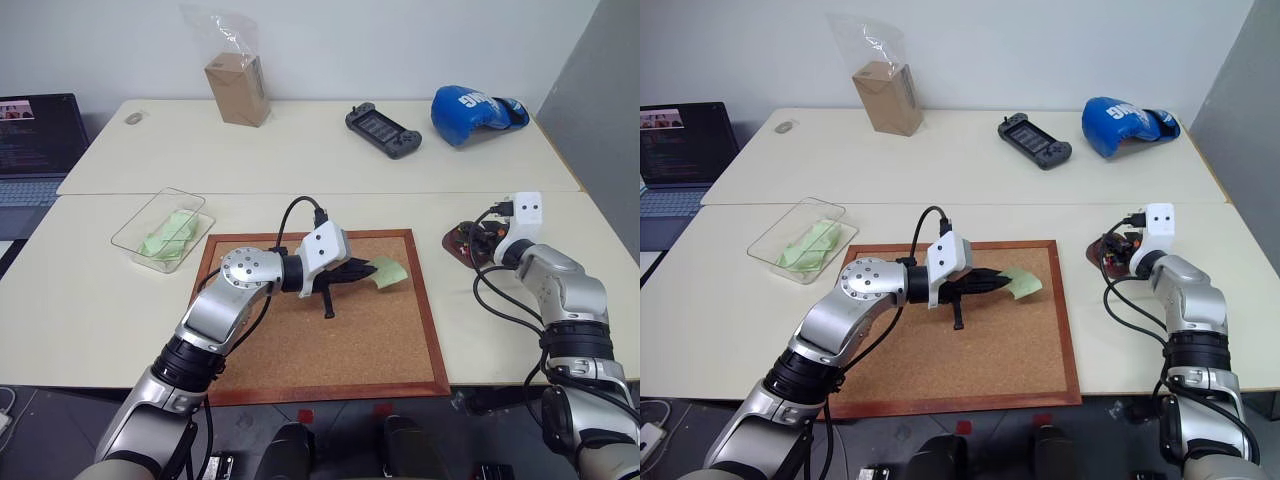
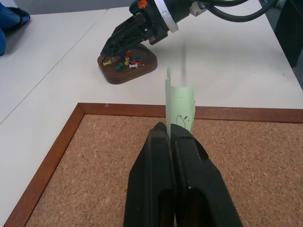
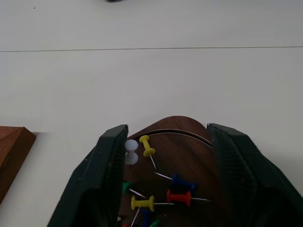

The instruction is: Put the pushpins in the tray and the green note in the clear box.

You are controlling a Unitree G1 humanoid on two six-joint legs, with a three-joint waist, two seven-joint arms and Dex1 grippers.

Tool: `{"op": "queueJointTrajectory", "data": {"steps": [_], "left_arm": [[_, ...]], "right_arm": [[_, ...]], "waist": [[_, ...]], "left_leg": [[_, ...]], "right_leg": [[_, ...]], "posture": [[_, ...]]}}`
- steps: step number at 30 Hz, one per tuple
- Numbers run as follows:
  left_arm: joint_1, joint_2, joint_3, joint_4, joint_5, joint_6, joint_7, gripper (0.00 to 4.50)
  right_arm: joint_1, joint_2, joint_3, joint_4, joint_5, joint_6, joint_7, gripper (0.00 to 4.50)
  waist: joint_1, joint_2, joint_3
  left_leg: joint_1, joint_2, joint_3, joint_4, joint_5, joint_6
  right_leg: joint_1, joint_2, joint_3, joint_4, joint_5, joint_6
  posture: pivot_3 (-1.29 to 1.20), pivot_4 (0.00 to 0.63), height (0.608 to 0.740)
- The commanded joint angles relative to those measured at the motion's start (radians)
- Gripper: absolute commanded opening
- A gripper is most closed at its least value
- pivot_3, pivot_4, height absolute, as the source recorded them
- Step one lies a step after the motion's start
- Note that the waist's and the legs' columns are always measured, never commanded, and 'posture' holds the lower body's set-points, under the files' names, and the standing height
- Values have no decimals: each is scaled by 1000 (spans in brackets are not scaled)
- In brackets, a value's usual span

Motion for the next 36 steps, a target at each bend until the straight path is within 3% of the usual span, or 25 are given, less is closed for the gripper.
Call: {"op": "queueJointTrajectory", "data": {"steps": [1,11,27,30,36], "left_arm": [[-9,-6,24,-6,2,-7,-1,0],[-23,-16,24,16,5,-19,-5,0],[-20,-17,30,10,5,-11,5,0],[-21,-14,38,8,-1,-6,4,0],[-26,8,126,7,-46,66,27,0]], "right_arm": [[-15,-20,-11,-30,2,-23,5,3871],[19,-40,56,-29,-69,-111,13,3871],[-14,-47,46,10,-80,-152,8,3871],[-10,-55,46,-46,-63,-130,28,3871],[115,-127,52,-366,50,1,195,3871]], "waist": [[0,0,0],[0,0,0],[0,0,0],[0,0,0],[3,0,0]], "left_leg": [[0,0,0,0,0,0],[0,0,0,0,0,0],[0,0,0,0,0,0],[0,0,0,0,0,0],[0,0,-1,0,0,0]], "right_leg": [[0,0,0,0,0,0],[0,0,0,0,0,0],[0,0,0,0,0,0],[0,0,0,0,0,0],[0,0,-1,0,0,0]], "posture": [[0,150,740],[0,150,740],[0,150,740],[0,150,740],[0,150,740]]}}
